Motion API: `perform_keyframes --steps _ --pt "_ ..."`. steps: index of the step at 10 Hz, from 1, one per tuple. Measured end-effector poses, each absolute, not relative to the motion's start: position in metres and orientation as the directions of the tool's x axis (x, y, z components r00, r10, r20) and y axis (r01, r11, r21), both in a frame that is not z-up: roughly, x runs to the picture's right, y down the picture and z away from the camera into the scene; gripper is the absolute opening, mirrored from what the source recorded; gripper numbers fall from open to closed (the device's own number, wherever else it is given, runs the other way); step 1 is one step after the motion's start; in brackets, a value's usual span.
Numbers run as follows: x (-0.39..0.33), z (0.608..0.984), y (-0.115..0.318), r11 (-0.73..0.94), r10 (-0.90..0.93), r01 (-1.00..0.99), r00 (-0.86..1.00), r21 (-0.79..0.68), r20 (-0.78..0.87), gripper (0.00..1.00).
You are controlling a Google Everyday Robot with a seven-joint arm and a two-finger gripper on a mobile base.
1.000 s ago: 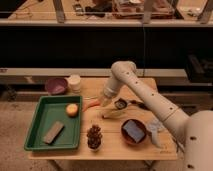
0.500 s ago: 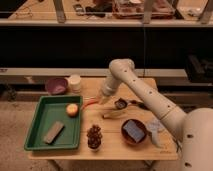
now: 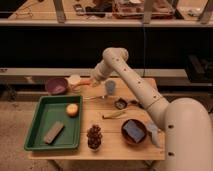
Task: Place pepper in purple bowl
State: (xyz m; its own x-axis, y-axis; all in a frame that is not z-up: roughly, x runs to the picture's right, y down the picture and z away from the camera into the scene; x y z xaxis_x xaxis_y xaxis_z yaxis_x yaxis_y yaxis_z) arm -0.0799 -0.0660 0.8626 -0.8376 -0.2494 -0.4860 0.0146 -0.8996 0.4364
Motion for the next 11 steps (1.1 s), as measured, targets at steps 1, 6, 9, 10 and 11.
perform_keyframes --steps 1,6,9,10,11 --pt "-0.093 0.865 -0.081 -0.916 -0.262 0.047 -0.822 0.397 -0.505 0.0" --pt "-0.178 0.865 -0.122 -0.977 -0.208 0.126 -0.705 0.169 -0.678 0.0" --pt "-0.217 0.877 -0.131 -0.982 -0.167 0.054 -0.69 0.179 -0.705 0.0" --pt "-0.229 0.882 -0.131 -0.982 -0.154 0.028 -0.689 0.186 -0.708 0.0" --pt "-0.235 0.887 -0.132 -0.981 -0.149 0.013 -0.691 0.193 -0.708 0.0"
